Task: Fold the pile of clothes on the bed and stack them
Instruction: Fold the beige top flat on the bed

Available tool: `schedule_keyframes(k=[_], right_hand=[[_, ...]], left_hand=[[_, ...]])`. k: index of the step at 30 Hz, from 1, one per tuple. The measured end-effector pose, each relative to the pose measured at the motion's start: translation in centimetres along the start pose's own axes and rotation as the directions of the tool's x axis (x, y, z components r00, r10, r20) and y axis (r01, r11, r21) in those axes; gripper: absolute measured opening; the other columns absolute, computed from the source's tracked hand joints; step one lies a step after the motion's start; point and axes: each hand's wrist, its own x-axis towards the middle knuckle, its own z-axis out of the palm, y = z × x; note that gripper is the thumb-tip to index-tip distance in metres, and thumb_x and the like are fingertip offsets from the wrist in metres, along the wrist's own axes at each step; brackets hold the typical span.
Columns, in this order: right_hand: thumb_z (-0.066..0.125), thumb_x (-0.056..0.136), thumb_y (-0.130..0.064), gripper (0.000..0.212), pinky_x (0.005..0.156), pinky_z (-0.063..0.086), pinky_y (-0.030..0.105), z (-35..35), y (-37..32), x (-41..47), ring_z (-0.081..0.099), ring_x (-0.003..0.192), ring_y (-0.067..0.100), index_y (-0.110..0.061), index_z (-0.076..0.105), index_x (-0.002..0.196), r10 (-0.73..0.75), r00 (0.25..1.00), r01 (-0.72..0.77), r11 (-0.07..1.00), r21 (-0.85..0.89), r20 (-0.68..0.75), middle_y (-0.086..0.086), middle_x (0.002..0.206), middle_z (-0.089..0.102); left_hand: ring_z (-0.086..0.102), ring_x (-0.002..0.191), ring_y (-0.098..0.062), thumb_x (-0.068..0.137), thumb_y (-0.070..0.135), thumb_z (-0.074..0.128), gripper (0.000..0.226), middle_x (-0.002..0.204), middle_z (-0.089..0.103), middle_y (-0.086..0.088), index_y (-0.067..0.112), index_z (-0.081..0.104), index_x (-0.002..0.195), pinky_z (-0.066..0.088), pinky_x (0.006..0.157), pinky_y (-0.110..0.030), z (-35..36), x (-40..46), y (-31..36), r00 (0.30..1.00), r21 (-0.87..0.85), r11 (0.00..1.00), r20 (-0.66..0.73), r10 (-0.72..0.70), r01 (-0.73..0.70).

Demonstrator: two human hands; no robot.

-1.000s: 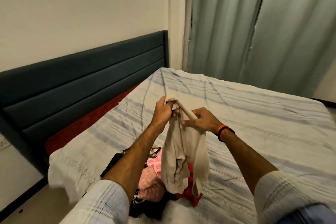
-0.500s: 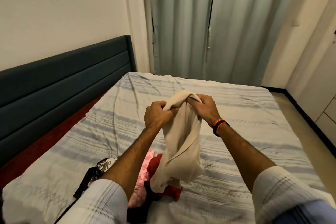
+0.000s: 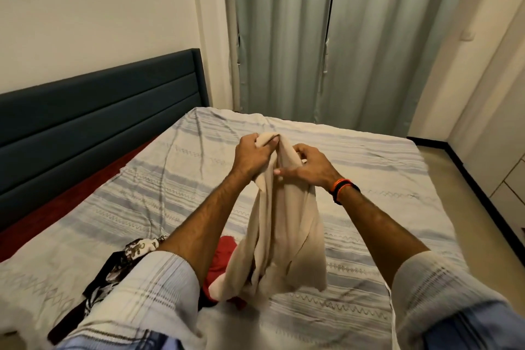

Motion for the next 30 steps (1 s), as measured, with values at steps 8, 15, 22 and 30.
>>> schedule_keyframes(k=[8, 15, 22, 30], right_hand=[[0.078, 0.077, -0.022, 0.027, 0.069, 0.052, 0.029, -0.3, -0.3, 0.3, 0.066, 0.086, 0.022, -0.014, 0.074, 0.103, -0.159, 0.985, 0.163, 0.984, -0.070, 0.062, 0.001, 0.092, 0.072], [0.072, 0.084, -0.038, 0.031, 0.066, 0.049, 0.038, -0.3, -0.6, 3.1, 0.057, 0.069, 0.015, -0.007, 0.073, 0.080, 0.014, 0.948, 0.049, 0.980, 0.191, -0.317, 0.008, 0.073, 0.069], [0.074, 0.085, -0.036, 0.017, 0.077, 0.055, 0.044, -1.3, -1.3, 4.6, 0.065, 0.076, 0.015, -0.021, 0.074, 0.077, 0.075, 0.923, 0.052, 0.947, 0.316, -0.377, -0.005, 0.077, 0.072], [0.083, 0.065, -0.017, 0.082, 0.107, 0.041, 0.038, -0.9, -0.5, 3.8, 0.047, 0.127, 0.024, -0.019, 0.048, 0.139, -0.241, 0.968, 0.210, 0.928, -0.308, -0.064, 0.004, 0.137, 0.053]], left_hand=[[0.066, 0.076, -0.007, 0.061, 0.026, 0.093, 0.048, 0.087, 0.071, -0.001, 0.007, 0.070, 0.098, 0.054, 0.064, -0.017, 1.6, -0.9, 1.2, 0.978, -0.044, 0.999, 0.205, 0.034, -0.026], [0.068, 0.090, -0.016, 0.059, 0.022, 0.095, 0.051, 0.097, 0.072, -0.001, 0.012, 0.066, 0.101, 0.058, 0.078, -0.033, 1.2, 0.0, -4.5, 0.971, -0.008, 0.996, 0.222, -0.084, 0.088], [0.063, 0.079, -0.021, 0.092, 0.029, 0.061, 0.015, 0.080, 0.065, 0.001, 0.021, 0.056, 0.080, 0.056, 0.079, -0.046, 1.7, 1.1, -6.6, 0.992, -0.006, 0.999, 0.116, -0.049, 0.050], [0.056, 0.071, 0.004, 0.093, 0.014, 0.062, 0.001, 0.083, 0.063, 0.009, 0.013, 0.062, 0.093, 0.047, 0.075, -0.021, 2.0, 3.2, -3.5, 0.958, 0.039, 0.966, 0.147, 0.248, -0.256]])
